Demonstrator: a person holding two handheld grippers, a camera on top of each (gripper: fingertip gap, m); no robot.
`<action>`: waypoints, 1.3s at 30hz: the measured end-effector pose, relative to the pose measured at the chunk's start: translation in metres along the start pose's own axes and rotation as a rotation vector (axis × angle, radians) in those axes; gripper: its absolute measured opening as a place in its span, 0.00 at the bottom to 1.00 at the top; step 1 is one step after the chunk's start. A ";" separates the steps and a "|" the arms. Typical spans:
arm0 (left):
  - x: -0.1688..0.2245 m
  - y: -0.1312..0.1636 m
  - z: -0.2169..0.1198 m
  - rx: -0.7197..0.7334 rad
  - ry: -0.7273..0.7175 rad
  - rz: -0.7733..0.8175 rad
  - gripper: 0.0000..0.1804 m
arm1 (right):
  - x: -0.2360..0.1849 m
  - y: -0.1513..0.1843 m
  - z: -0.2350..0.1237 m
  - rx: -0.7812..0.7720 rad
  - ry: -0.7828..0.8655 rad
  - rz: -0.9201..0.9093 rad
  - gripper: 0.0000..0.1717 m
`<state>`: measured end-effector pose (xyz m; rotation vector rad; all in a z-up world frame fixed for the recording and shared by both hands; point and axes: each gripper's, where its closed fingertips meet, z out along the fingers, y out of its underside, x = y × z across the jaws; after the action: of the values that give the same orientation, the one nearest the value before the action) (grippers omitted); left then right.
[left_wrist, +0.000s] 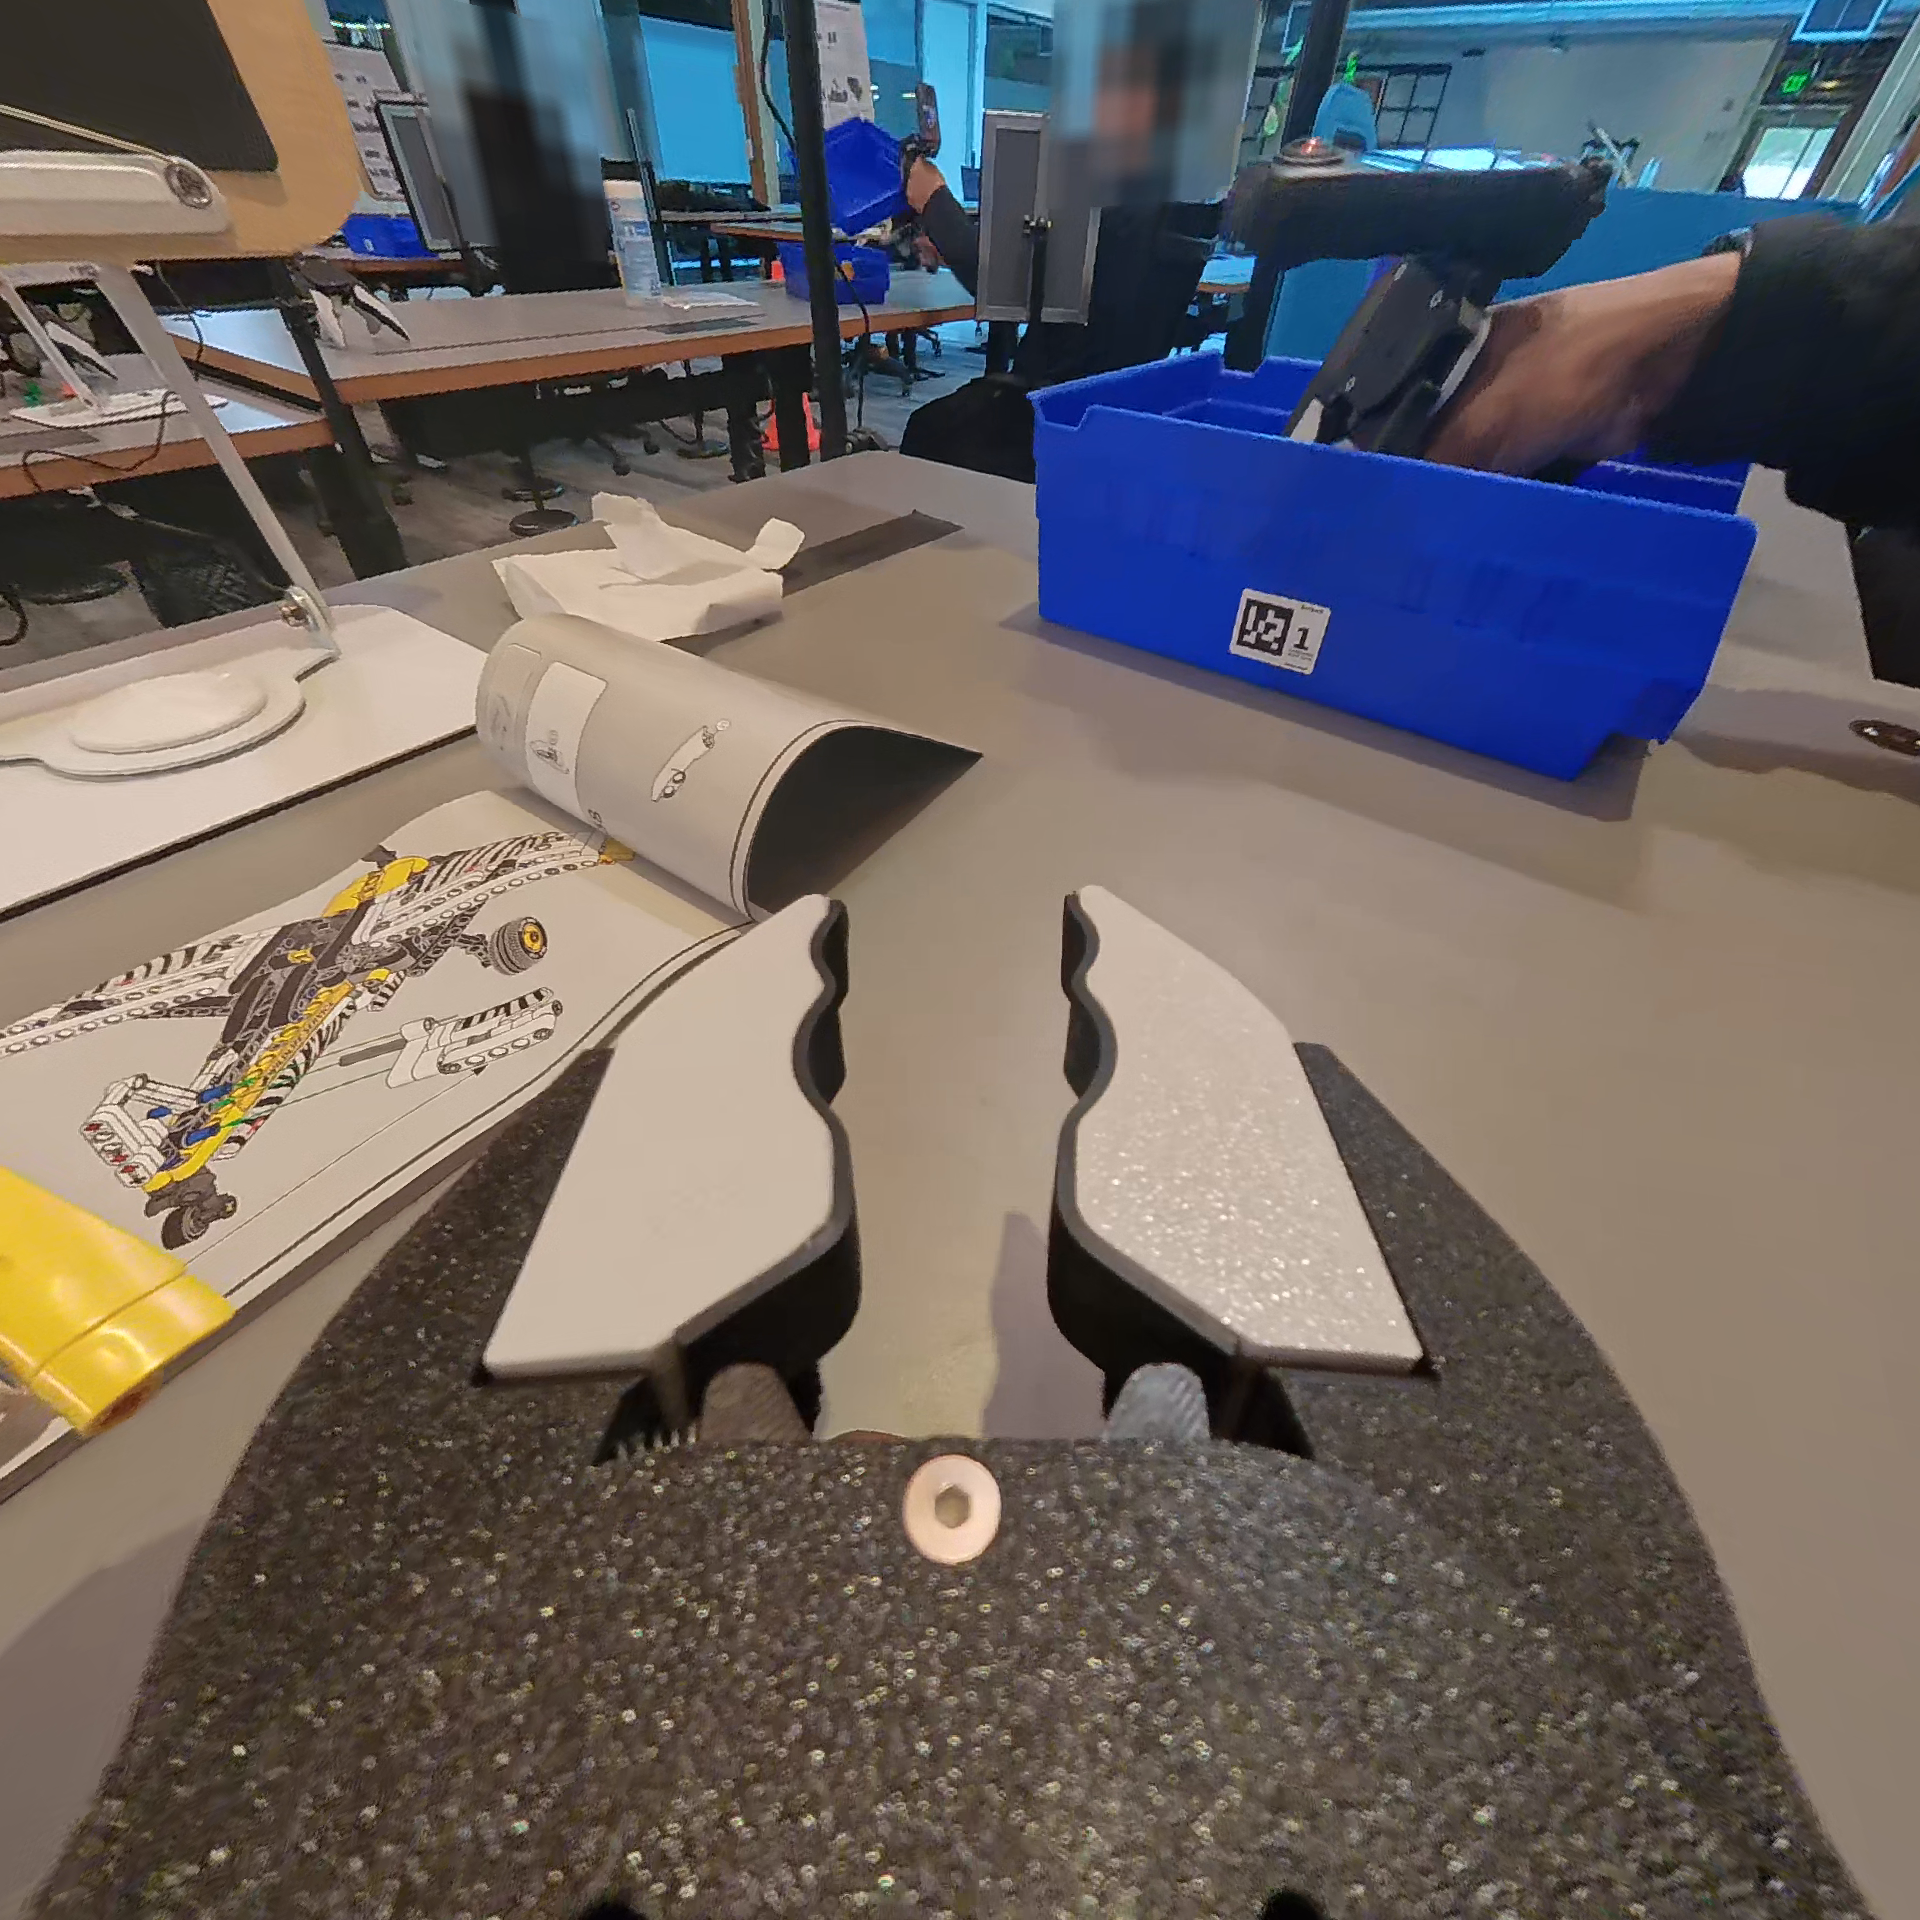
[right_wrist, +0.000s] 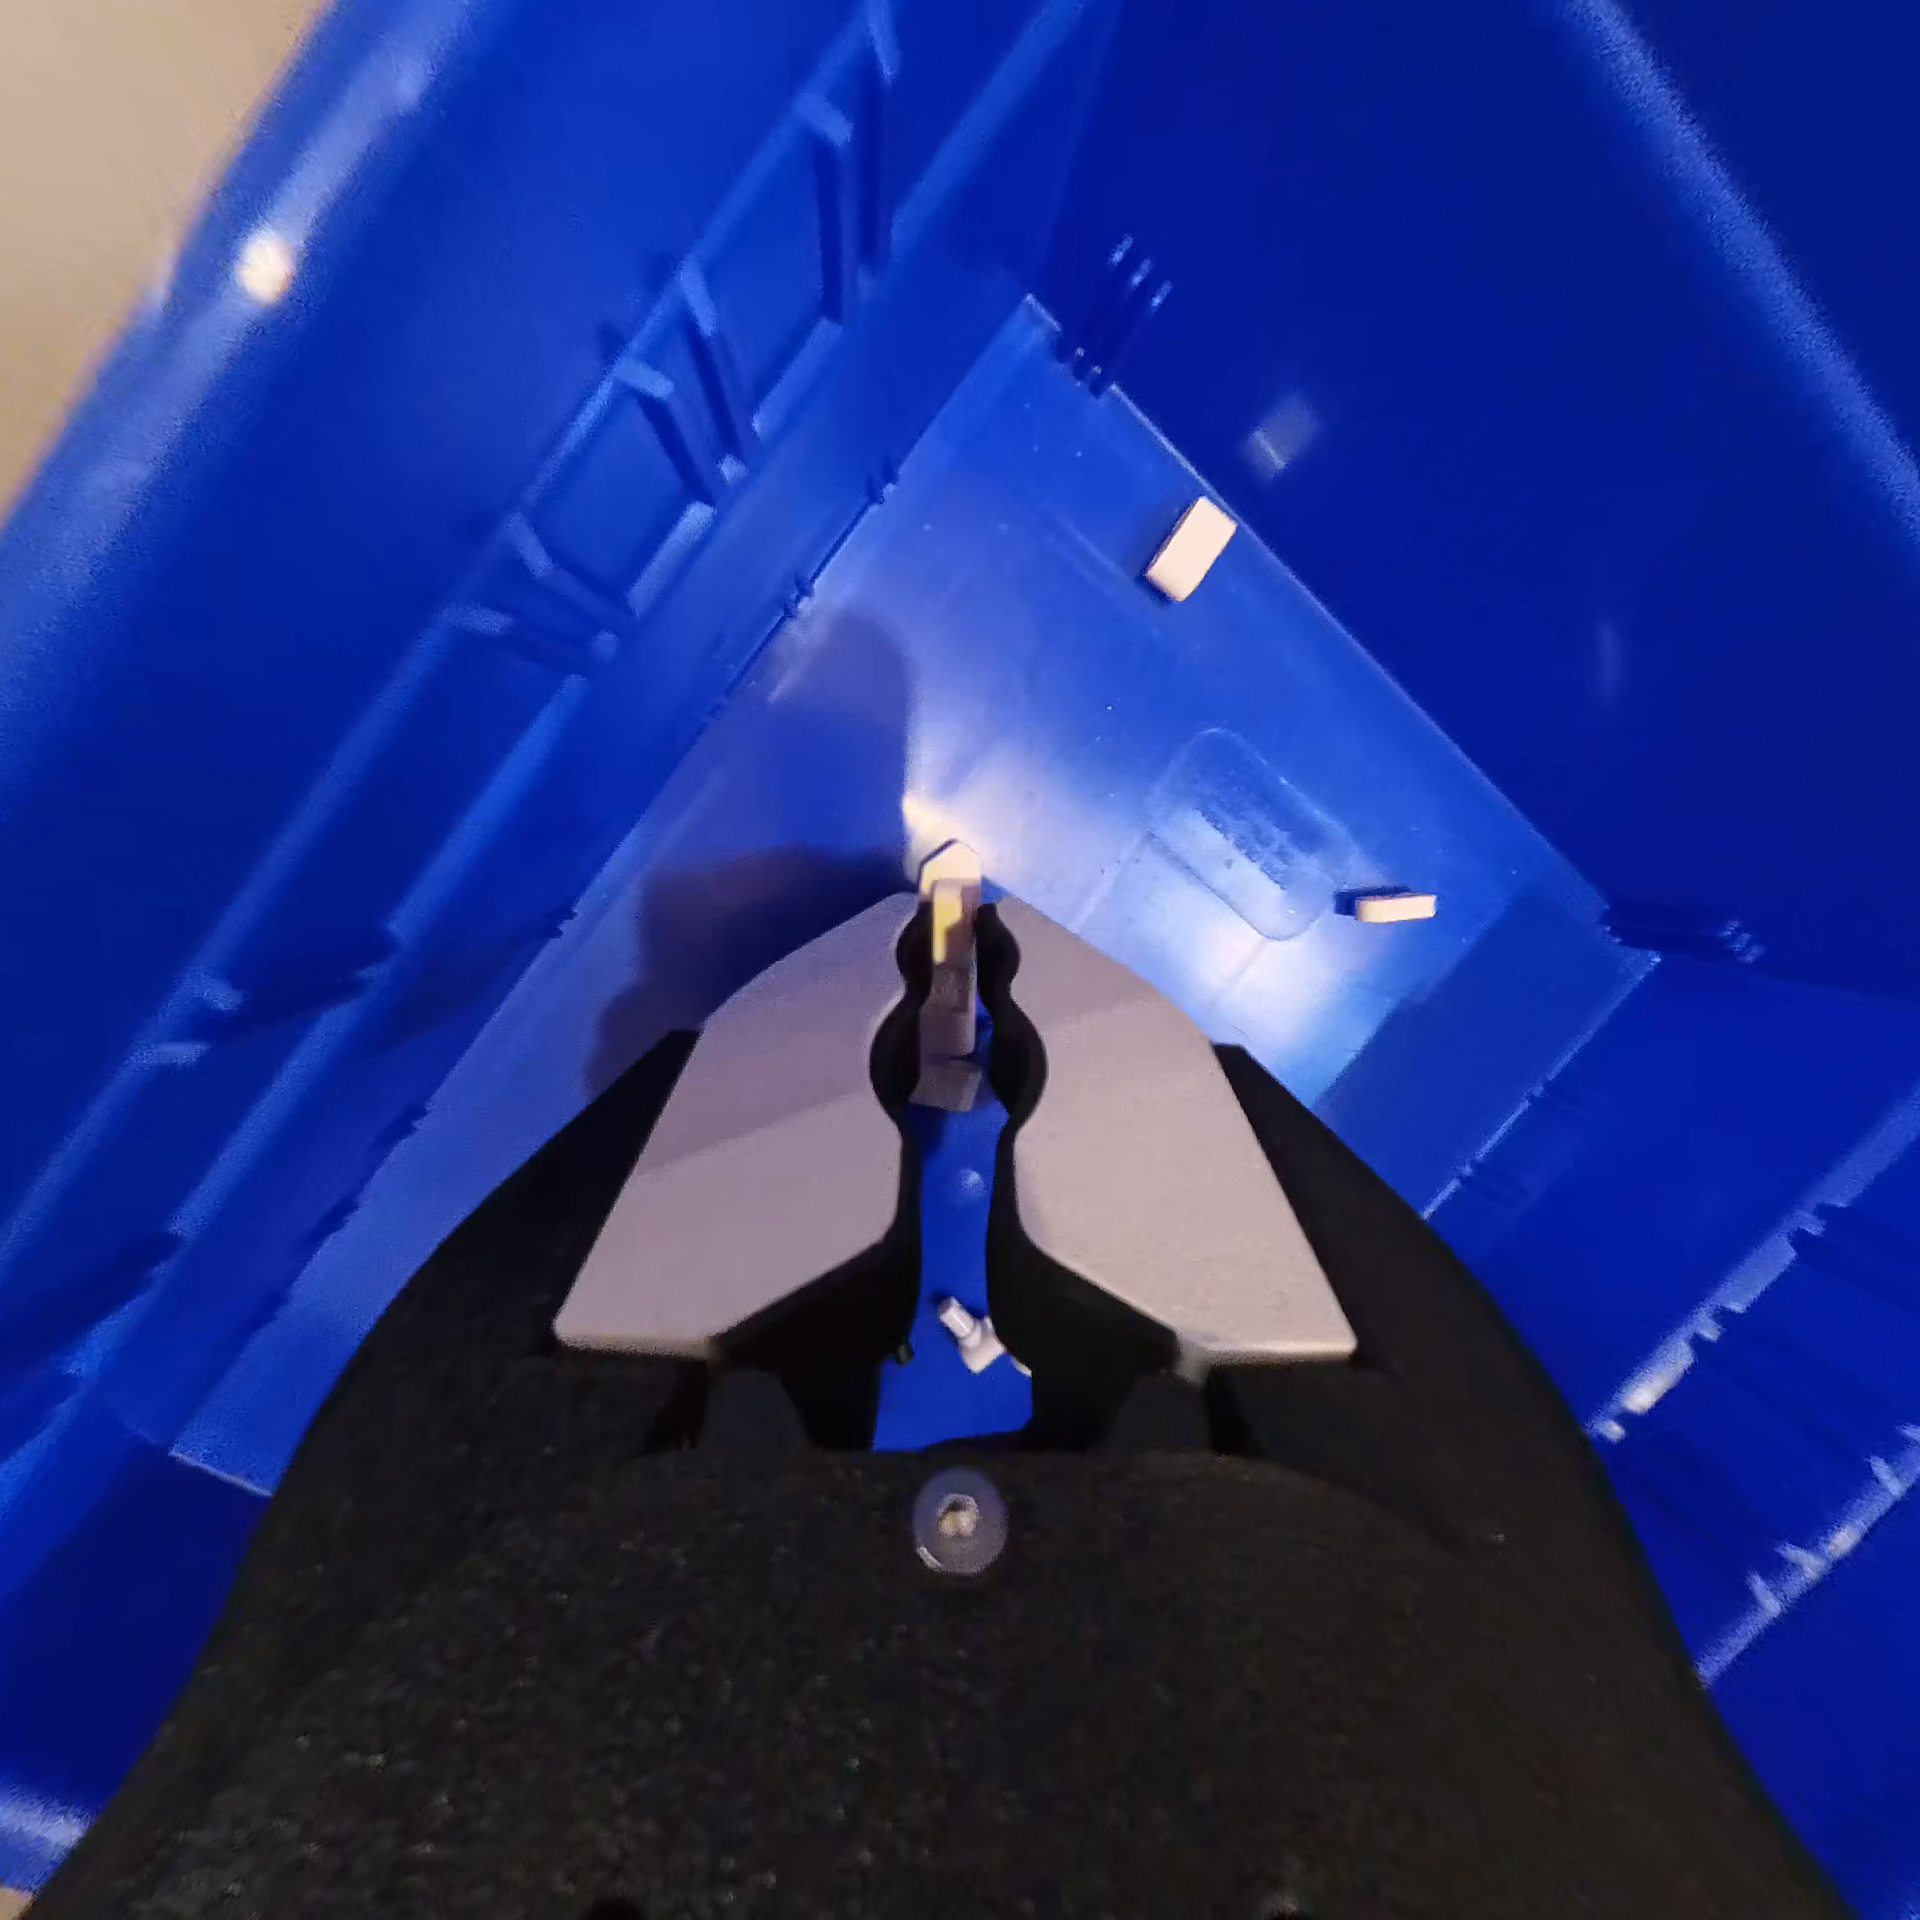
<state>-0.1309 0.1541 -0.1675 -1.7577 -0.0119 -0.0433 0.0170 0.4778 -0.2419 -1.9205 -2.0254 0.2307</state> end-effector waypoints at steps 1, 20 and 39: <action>0.000 -0.001 -0.001 0.005 0.004 -0.006 0.22 | 0.002 -0.002 -0.005 0.016 0.013 0.006 0.04; 0.004 0.001 -0.004 -0.005 0.047 -0.034 0.22 | -0.226 -0.114 -0.090 0.328 -0.265 -0.248 0.04; 0.004 0.003 -0.002 -0.022 0.054 -0.031 0.21 | -0.277 -0.124 -0.002 0.500 -0.382 -0.047 0.23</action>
<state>-0.1265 0.1512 -0.1703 -1.7779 0.0007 -0.1133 -0.0906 0.1938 -0.2343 -1.5944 -1.9760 1.0513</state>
